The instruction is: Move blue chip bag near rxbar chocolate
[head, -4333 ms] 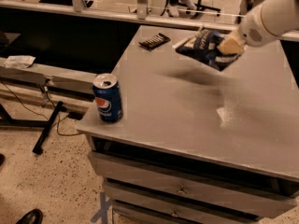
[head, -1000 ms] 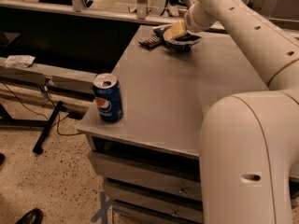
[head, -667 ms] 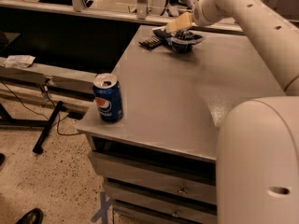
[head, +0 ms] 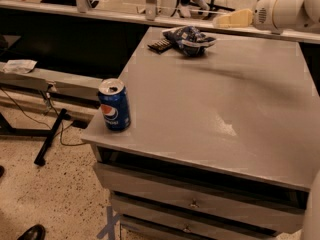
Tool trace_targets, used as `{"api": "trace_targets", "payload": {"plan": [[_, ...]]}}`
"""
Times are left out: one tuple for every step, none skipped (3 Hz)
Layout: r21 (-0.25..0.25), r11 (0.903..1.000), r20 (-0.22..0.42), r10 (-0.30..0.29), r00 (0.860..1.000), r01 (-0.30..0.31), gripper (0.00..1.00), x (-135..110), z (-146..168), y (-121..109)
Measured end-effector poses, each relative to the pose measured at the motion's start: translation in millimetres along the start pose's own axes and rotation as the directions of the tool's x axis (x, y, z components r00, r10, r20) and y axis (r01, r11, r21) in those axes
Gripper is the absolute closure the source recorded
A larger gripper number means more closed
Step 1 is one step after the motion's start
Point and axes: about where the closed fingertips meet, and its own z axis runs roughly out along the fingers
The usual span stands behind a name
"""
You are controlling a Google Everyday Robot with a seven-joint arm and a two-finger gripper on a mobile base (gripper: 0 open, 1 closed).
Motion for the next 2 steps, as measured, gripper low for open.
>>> {"api": "trace_targets", "payload": {"plan": [[-0.072, 0.9951, 0.057, -0.064, 0.996, 0.068, 0.0, 10.6, -63.2, -10.7], [-0.078, 0.9855, 0.057, -0.147, 0.988, 0.151, 0.0, 16.4, -70.6, -11.3]]}}
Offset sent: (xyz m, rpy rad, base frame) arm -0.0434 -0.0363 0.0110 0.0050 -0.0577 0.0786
